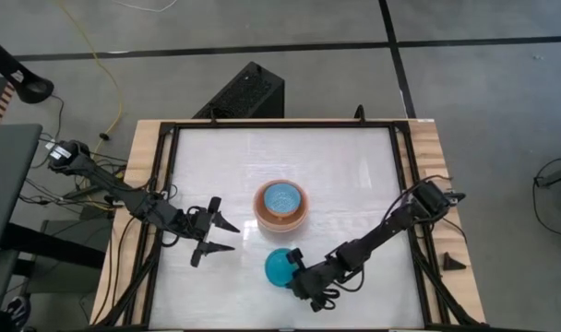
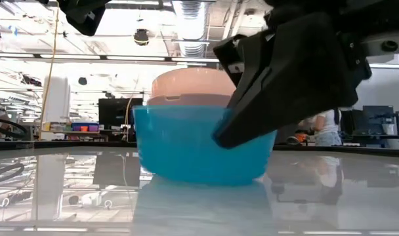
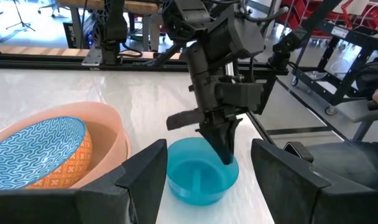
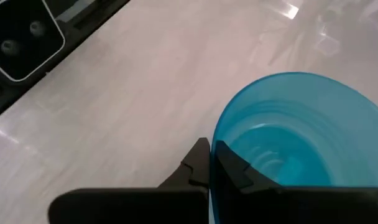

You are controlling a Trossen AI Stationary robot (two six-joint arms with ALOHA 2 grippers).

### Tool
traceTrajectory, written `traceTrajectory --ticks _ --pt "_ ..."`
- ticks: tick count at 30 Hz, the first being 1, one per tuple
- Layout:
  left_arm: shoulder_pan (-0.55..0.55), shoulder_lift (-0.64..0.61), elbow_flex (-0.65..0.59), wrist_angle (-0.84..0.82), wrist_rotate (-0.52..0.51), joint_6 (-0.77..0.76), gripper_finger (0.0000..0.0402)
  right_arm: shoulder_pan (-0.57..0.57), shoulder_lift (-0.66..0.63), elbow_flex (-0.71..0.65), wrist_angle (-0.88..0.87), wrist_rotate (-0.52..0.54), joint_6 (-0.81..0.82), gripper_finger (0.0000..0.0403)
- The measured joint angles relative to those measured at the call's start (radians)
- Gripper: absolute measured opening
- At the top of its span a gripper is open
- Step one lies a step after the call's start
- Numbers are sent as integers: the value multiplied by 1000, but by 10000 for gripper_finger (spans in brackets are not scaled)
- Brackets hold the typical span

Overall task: Nest bowls inside each other
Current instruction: Stack the blue bowl on top of the blue patterned bowl

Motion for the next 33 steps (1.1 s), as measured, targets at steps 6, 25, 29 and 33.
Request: traceTrajectory --ticks 6,25,29,33 --pt "0 0 0 -1 0 0 222 10 -105 -1 23 3 -79 24" --pt "-2 0 0 -2 0 32 222 -337 -344 0 -127 45 -327 24" --pt "-2 0 0 -5 0 32 222 -429 -343 0 -212 26 -281 24" --pt "-2 0 0 -11 0 32 222 -469 -330 -1 -278 4 -253 24"
